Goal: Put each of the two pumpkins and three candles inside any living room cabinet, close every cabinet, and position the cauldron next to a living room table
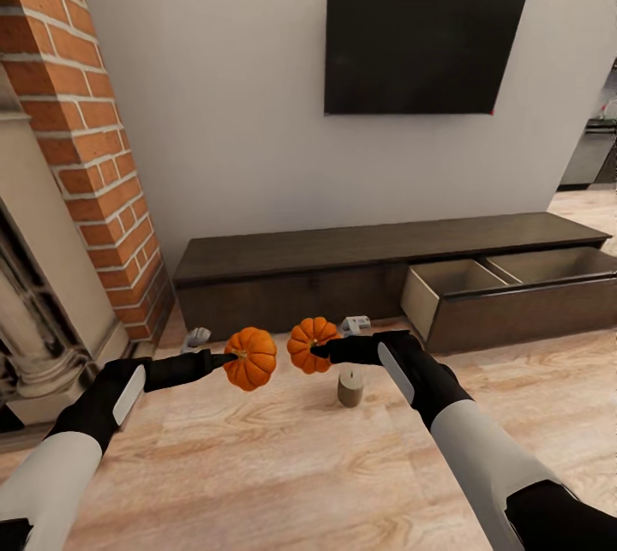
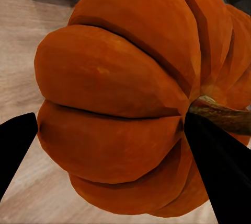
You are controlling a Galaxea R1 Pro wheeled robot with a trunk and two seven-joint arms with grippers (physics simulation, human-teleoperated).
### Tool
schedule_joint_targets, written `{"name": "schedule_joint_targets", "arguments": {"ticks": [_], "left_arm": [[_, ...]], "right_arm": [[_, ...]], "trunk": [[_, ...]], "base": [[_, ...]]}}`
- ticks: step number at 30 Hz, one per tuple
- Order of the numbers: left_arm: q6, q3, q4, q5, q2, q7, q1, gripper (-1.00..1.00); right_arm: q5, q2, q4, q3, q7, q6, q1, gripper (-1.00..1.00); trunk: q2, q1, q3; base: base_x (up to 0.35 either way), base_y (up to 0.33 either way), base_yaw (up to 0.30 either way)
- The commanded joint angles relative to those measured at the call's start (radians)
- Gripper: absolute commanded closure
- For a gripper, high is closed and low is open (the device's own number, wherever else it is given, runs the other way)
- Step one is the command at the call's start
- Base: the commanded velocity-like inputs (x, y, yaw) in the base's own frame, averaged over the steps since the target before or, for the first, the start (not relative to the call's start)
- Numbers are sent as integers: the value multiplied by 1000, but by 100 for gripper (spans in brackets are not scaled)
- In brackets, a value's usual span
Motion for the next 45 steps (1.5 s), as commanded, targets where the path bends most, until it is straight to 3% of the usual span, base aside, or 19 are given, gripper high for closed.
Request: {"name": "schedule_joint_targets", "arguments": {"ticks": [1,14,38,45], "left_arm": [[4,1,0,1,0,0,0,100],[4,0,1,1,-3,41,0,100],[4,-1,1,1,-3,45,0,100],[3,4,1,3,-3,45,0,100]], "right_arm": [[-2,0,-1,0,0,5,0,100],[-2,0,-1,-3,-1,6,-1,100],[-4,-2,-1,-5,-3,33,-1,100],[-4,-2,-1,-5,-3,33,-1,100]], "trunk": [[0,-1,3],[3,-6,43],[9,-17,99],[9,-17,87]], "base": [[0,0,-12],[0,0,-92],[0,0,-66],[0,0,0]]}}
